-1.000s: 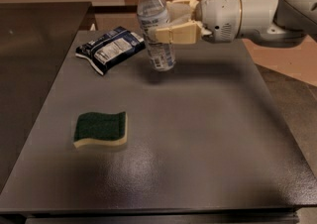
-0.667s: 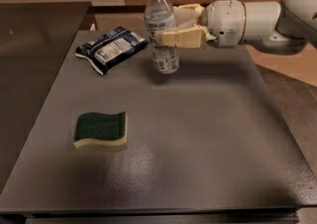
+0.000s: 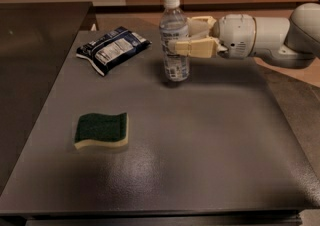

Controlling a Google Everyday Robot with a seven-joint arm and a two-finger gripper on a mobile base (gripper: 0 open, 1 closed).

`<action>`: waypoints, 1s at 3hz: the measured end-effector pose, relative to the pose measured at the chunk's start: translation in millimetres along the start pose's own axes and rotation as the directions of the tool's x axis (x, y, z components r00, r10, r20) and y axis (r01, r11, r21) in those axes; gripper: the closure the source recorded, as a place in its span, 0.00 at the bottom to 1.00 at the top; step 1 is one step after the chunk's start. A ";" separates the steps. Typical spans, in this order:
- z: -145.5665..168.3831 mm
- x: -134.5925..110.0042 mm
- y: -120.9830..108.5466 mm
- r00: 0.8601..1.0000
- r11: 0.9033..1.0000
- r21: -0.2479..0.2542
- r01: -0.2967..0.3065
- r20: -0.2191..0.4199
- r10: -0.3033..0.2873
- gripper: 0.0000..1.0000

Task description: Place blue plastic bottle upright

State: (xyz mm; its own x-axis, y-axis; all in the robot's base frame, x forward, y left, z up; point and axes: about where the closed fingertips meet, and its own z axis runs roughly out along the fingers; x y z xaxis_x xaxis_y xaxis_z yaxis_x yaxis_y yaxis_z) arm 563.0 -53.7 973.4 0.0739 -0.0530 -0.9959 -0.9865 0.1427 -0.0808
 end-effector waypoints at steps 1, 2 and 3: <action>-6.7 9.5 -0.9 1.000 1.000 -0.002 0.005 0.026 -0.005 1.00; -8.8 16.5 -1.7 0.998 1.000 -0.008 -0.001 0.058 0.001 1.00; -7.0 21.7 -1.7 0.997 1.000 -0.017 -0.009 0.079 0.010 1.00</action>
Offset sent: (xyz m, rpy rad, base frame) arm 0.0038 -0.0195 -0.0253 0.0943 -0.0031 0.0114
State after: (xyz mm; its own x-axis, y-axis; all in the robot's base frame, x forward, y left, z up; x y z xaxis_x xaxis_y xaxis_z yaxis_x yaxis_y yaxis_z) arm 565.3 -62.0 952.2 0.0750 0.0267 -0.9968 -0.9894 0.1267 -0.0711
